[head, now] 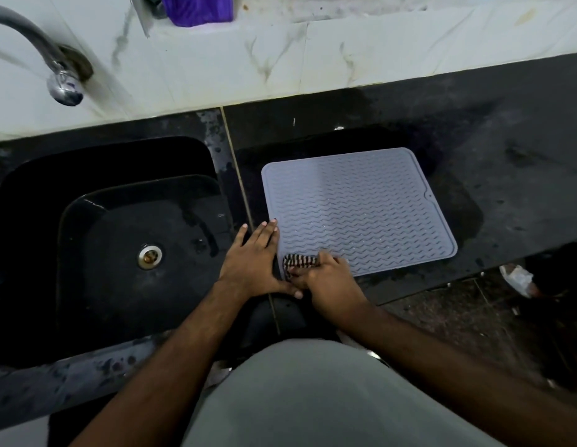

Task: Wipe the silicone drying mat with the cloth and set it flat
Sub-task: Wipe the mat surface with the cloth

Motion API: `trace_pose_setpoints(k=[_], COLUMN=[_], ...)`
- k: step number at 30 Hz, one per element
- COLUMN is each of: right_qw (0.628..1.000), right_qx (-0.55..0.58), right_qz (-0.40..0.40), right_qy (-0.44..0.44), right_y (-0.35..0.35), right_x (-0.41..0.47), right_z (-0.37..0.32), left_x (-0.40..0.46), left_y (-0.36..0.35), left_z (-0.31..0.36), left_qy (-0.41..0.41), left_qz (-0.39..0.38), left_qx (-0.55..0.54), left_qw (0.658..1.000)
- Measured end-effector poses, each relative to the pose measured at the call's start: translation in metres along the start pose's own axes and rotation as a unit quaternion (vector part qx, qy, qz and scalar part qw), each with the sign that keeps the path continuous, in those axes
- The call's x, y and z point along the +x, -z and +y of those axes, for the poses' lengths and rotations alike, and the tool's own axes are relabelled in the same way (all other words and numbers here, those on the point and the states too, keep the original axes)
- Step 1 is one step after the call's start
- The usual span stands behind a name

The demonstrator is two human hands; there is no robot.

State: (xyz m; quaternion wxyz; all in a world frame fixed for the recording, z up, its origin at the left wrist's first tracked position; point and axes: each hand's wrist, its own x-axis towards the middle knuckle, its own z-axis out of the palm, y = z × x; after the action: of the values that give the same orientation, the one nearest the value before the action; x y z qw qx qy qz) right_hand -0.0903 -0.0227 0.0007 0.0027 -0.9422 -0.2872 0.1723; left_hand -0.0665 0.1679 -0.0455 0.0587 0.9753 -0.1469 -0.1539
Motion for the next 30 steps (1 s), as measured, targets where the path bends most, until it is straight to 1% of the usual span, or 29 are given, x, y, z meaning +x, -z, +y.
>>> trace_pose_setpoints(k=[4,6,9,12,14,16,17,19,21,25,28,30], right_qw=[0.996,0.991,0.974,0.941,0.923,0.915,0.917,0.93,0.938,0.935,0.951,0.957], right_qx=[0.048,0.095,0.172,0.248,0.274,0.264,0.24,0.164,0.096,0.083,0.057,0.05], right_qz=[-0.06,-0.057,0.011,0.093,0.139,0.164,0.175,0.192,0.191,0.187,0.137,0.101], right_qy=[-0.038,-0.074,-0.146,-0.21,-0.233,-0.258,-0.267,-0.267,-0.271,-0.289,-0.27,-0.267], right_y=[0.032,0.039,0.038,0.031,0.025,0.03,0.032,0.035,0.037,0.043,0.031,0.019], right_x=[-0.001,-0.006,-0.013,-0.015,-0.019,-0.025,-0.027,-0.032,-0.032,-0.022,-0.011,-0.011], right_z=[0.028,0.05,0.086,0.124,0.147,0.163,0.17,0.19,0.214,0.257,0.275,0.278], left_x=[0.005,0.01,0.017,0.028,0.041,0.056,0.063,0.079,0.095,0.127,0.142,0.145], left_y=[-0.001,0.005,0.013,0.016,0.016,0.018,0.019,0.022,0.026,0.025,0.018,0.012], left_z=[0.004,0.007,0.021,0.045,0.066,0.088,0.097,0.115,0.131,0.155,0.166,0.17], left_qy=[0.014,0.021,0.047,0.047,0.022,-0.01,-0.025,-0.047,-0.056,-0.071,-0.055,-0.034], left_qz=[0.001,-0.009,-0.032,0.009,0.027,0.035,0.036,0.027,0.016,-0.018,-0.055,-0.059], left_qx=[0.021,0.038,0.045,0.033,-0.002,-0.017,-0.02,-0.027,-0.034,-0.034,-0.032,-0.016], left_qw=[1.0,0.999,0.997,0.998,0.999,0.999,0.999,0.998,0.998,0.997,0.996,0.998])
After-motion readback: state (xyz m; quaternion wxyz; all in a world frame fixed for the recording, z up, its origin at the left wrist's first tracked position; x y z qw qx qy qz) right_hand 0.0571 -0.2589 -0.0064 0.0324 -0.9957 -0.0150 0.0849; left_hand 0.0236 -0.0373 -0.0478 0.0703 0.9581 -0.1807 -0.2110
